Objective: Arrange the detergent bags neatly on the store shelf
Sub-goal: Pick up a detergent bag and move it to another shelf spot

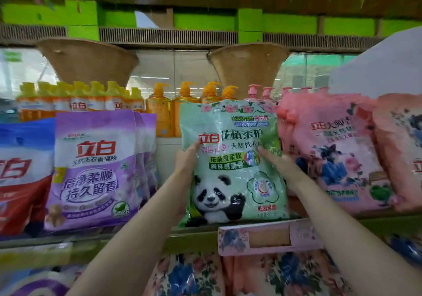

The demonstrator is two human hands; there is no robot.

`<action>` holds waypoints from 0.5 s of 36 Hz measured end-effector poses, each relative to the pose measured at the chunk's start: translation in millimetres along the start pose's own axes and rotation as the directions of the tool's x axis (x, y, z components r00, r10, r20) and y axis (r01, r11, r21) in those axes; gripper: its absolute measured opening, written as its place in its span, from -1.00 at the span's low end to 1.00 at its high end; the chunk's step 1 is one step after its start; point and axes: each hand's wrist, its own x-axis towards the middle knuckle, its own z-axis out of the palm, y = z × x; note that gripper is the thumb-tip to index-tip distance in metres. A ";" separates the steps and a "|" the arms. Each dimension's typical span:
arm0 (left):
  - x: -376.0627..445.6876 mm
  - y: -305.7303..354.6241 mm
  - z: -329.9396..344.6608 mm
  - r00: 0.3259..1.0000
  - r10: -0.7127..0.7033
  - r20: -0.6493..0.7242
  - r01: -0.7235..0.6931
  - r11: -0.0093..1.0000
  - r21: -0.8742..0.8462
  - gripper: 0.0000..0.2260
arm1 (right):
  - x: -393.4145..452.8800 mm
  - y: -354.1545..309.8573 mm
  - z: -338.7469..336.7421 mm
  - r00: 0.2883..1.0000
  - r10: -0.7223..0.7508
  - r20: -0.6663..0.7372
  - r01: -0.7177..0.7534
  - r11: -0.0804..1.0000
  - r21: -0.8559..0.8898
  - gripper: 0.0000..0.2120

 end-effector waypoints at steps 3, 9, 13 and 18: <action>0.3 2.6 0.3 1.000 0.007 0.022 -0.008 0.998 0.055 -0.59 | 3.3 -3.7 8.5 0.992 -0.063 -0.105 0.071 0.995 0.075 -0.86; 1.7 -1.3 13.2 0.987 0.124 -0.103 -0.124 0.992 0.003 -0.71 | 6.1 -7.8 11.5 0.963 -0.127 -0.236 0.125 0.992 -0.025 -0.75; 0.7 -9.4 13.6 0.975 0.176 -0.133 -0.174 0.984 0.026 -0.67 | 1.5 -1.5 11.9 0.961 -0.160 -0.225 0.133 0.982 -0.132 -0.73; 3.9 -8.5 8.1 0.985 0.155 -0.080 -0.148 0.985 0.088 -0.64 | 6.3 -5.7 14.3 0.955 -0.150 -0.255 0.047 0.929 -0.368 -0.68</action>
